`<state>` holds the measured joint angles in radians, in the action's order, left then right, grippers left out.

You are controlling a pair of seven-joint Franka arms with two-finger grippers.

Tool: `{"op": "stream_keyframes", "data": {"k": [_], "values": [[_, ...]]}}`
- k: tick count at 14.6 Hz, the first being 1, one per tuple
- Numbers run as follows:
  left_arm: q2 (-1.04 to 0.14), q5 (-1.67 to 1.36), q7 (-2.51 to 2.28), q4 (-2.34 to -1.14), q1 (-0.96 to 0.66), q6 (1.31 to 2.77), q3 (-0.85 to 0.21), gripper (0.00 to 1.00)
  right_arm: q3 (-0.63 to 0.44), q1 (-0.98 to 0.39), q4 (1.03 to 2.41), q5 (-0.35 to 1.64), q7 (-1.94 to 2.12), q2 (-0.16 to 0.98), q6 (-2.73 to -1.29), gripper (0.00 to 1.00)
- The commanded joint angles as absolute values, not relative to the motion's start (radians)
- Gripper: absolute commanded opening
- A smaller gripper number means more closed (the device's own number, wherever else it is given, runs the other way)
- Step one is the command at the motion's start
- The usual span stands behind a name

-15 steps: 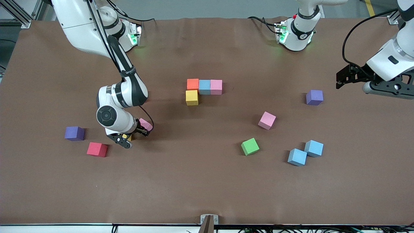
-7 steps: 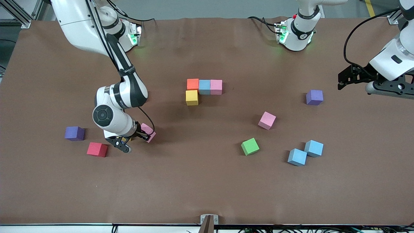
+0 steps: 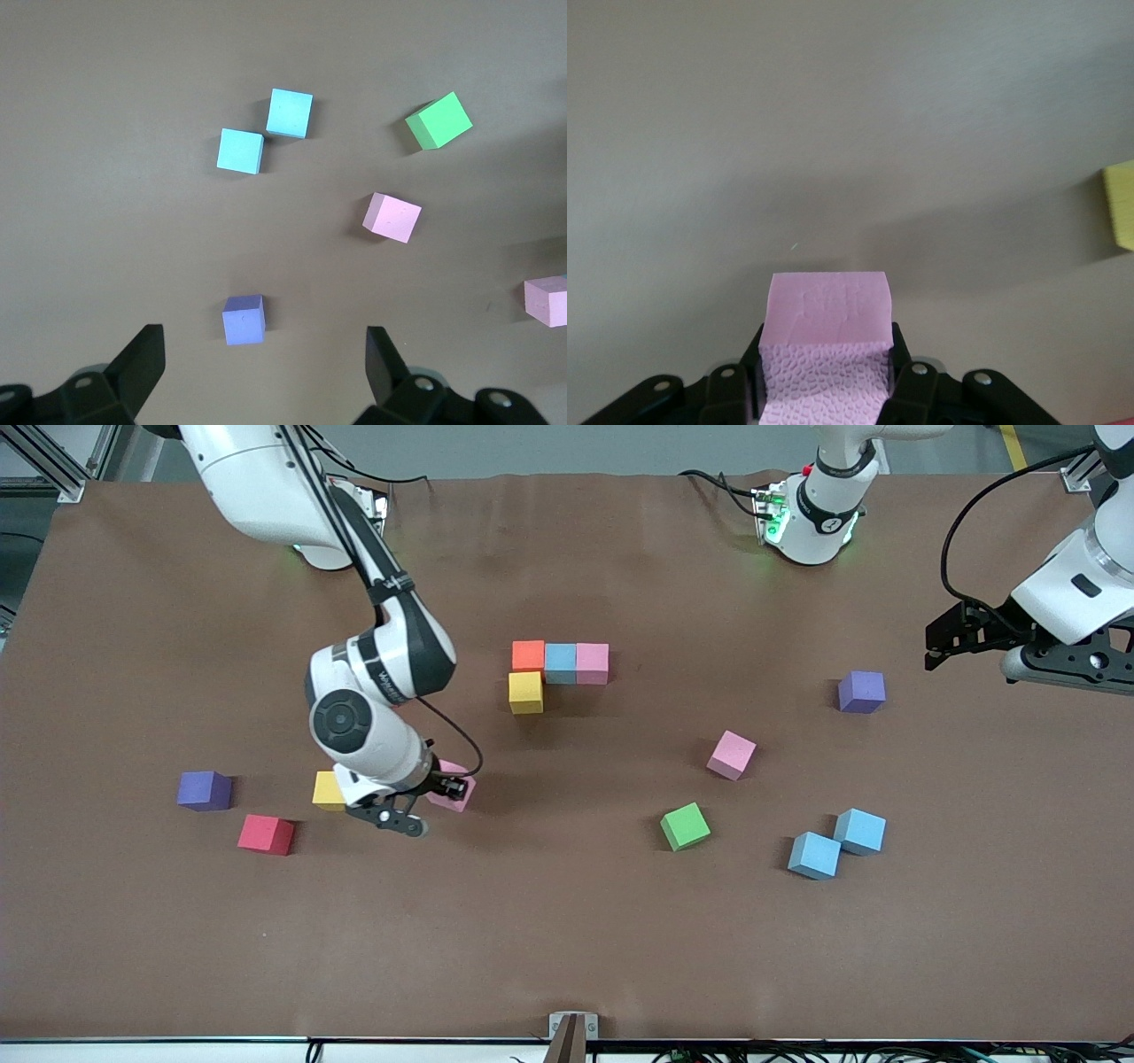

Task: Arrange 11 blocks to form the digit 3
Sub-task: 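Grasp the pink block with the right gripper and lift it, then carry the pink block to below the yellow block with the right gripper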

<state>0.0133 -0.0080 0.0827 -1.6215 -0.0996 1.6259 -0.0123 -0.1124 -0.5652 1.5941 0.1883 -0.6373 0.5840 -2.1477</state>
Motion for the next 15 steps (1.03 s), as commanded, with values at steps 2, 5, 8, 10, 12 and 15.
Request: {"op": "stream_keyframes", "data": {"k": [2, 5, 8, 10, 12, 15], "values": [[0.028, -0.017, 0.106, -1.618, -0.097, 1.620, -0.012, 1.00, -0.118, -0.641, 1.496, 0.195, -0.542, 0.670, -2.109, 0.41], [0.028, -0.021, 0.106, -1.614, -0.095, 1.620, -0.012, 1.00, -0.118, -0.667, 1.497, 0.196, -0.462, 0.689, -2.109, 0.41], [0.038, -0.023, 0.107, -1.615, -0.094, 1.615, -0.012, 1.00, -0.118, -0.689, 1.506, 0.247, -0.495, 0.690, -2.111, 0.41], [0.038, -0.028, 0.109, -1.615, -0.092, 1.609, -0.012, 1.00, -0.118, -0.710, 1.519, 0.267, -0.528, 0.689, -2.108, 0.41], [0.038, -0.029, 0.107, -1.615, -0.095, 1.609, -0.012, 1.00, -0.118, -0.727, 1.551, 0.267, -0.557, 0.686, -2.109, 0.41], [0.037, -0.029, 0.109, -1.615, -0.095, 1.609, -0.012, 1.00, -0.118, -0.747, 1.588, 0.267, -0.583, 0.680, -2.109, 0.41]]}}
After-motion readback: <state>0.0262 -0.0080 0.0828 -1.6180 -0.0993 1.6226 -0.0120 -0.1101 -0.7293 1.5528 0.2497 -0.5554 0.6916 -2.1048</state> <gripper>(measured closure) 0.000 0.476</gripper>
